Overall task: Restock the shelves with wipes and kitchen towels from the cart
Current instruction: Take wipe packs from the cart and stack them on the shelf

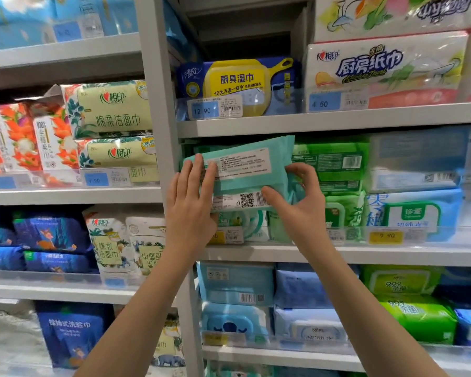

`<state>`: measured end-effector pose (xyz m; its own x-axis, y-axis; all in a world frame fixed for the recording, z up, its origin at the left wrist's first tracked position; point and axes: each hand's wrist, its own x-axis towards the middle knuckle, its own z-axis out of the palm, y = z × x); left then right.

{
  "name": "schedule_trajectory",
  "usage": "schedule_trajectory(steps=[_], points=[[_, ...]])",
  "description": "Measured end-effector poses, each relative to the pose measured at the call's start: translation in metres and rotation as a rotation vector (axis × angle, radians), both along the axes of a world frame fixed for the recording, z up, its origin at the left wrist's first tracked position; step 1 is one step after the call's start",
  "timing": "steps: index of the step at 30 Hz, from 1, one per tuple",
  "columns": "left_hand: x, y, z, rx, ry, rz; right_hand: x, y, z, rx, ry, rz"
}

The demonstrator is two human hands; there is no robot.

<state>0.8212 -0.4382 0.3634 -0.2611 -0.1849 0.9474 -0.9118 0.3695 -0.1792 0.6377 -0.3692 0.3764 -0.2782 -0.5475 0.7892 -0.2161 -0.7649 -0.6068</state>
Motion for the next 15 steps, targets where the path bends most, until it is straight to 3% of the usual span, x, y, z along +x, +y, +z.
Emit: schedule_trajectory(steps=[7, 12, 15], points=[[-0.001, -0.014, 0.012, -0.043, -0.015, 0.055, -0.004, -0.020, -0.008, -0.005, 0.193, -0.245], [-0.001, -0.017, 0.012, 0.032, 0.001, 0.160, 0.011, -0.035, -0.008, -0.071, 0.379, -0.407], [0.000, -0.015, 0.016, 0.079, -0.014, 0.161, 0.012, -0.046, -0.008, -0.081, 0.397, -0.453]])
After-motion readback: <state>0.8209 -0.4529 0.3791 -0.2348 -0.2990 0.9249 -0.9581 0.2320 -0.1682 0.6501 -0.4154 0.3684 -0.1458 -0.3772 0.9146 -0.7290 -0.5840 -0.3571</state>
